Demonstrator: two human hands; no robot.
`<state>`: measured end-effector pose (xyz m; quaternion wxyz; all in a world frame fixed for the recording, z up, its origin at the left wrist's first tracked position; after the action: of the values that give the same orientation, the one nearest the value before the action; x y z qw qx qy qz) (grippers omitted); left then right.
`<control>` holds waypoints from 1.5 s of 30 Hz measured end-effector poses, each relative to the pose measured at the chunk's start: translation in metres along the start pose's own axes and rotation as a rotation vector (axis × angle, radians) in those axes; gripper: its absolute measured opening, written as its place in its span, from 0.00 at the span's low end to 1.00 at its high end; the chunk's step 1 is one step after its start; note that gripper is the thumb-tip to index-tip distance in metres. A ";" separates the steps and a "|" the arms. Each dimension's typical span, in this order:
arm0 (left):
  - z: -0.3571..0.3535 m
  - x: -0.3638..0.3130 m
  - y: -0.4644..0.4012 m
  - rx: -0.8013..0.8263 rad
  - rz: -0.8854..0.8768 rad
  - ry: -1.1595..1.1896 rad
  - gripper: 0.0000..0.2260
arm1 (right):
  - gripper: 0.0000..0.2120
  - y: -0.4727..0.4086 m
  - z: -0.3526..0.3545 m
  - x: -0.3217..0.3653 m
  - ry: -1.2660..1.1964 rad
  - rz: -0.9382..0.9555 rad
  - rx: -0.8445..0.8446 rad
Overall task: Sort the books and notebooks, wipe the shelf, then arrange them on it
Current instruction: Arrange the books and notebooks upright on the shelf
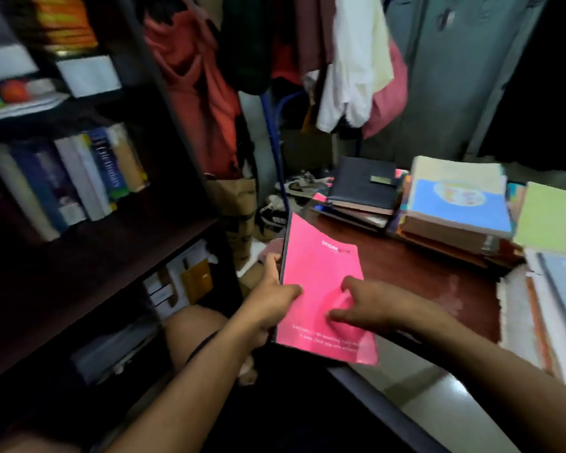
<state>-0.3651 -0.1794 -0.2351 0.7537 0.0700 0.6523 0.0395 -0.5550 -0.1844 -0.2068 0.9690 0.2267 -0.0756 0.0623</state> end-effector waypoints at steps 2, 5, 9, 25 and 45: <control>0.048 -0.004 0.021 -0.100 -0.025 0.021 0.18 | 0.33 -0.014 0.003 0.048 -0.066 0.132 -0.005; 0.129 -0.012 0.067 -0.342 -0.106 0.063 0.19 | 0.34 -0.026 0.007 0.139 -0.171 0.372 -0.018; 0.231 -0.015 0.143 -0.754 -0.232 0.039 0.22 | 0.35 -0.016 0.006 0.282 -0.195 0.811 -0.104; 0.424 0.067 0.338 -1.941 -0.203 -0.224 0.20 | 0.40 0.067 -0.091 0.623 -0.084 1.553 0.175; 0.475 0.109 0.321 -1.743 -0.200 -0.469 0.15 | 0.09 0.017 -0.163 0.683 -0.658 1.523 -0.096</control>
<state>0.1303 0.1283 -0.2255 0.6531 -0.5757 0.2242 0.4380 0.1318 -0.0373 -0.2246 0.5989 0.0785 -0.4903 0.6284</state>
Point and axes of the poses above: each hand's wrist, its own y-axis away from the middle knuckle, its own z-axis out of the back of the hand, x = y × z, the point moved 2 cm from there along -y, towards the middle knuckle, and after that the axes turned 3 degrees about -z, right-handed, at the moved point
